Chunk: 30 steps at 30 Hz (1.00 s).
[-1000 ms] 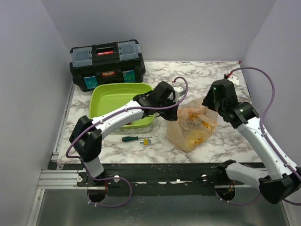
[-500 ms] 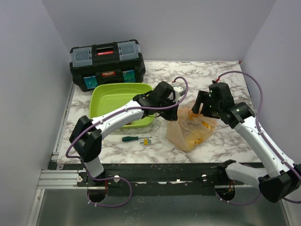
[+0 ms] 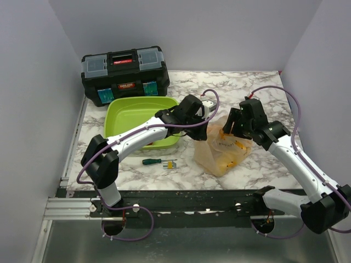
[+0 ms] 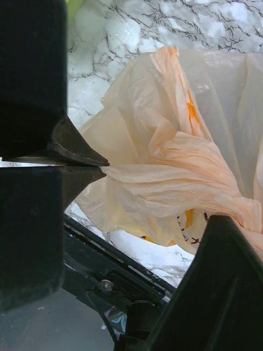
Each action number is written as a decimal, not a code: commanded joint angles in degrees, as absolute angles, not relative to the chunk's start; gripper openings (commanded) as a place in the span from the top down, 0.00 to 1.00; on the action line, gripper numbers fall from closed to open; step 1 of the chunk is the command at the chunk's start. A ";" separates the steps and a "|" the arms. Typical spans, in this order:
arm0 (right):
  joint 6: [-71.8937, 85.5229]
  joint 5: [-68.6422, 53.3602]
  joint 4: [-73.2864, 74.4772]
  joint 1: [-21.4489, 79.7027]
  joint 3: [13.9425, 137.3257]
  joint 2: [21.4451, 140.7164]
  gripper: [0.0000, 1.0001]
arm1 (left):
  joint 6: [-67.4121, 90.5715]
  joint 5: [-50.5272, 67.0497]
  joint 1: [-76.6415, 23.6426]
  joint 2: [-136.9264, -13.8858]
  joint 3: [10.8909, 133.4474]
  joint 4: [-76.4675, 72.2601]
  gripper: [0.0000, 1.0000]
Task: Take the fake fruits out of the plastic bag
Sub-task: Untie the plastic bag at the center of the board.
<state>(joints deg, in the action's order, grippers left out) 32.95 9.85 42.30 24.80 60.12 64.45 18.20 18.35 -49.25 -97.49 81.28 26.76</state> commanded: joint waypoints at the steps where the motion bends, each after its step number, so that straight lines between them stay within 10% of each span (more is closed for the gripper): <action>1: 34.89 15.55 39.26 24.68 58.56 63.23 0.37 | 17.96 18.32 -49.56 -95.25 81.30 27.24 1.00; 16: 33.49 31.94 45.33 24.66 62.07 59.96 0.91 | 17.67 13.39 -49.42 -93.96 80.79 27.53 1.00; 24: 25.96 19.61 40.07 24.69 61.16 54.02 0.97 | 14.68 15.72 -49.39 -89.55 78.49 24.05 1.00; 30: 21.58 0.76 35.30 24.69 59.23 52.85 0.98 | 13.11 20.12 -49.40 -86.34 76.20 20.10 0.58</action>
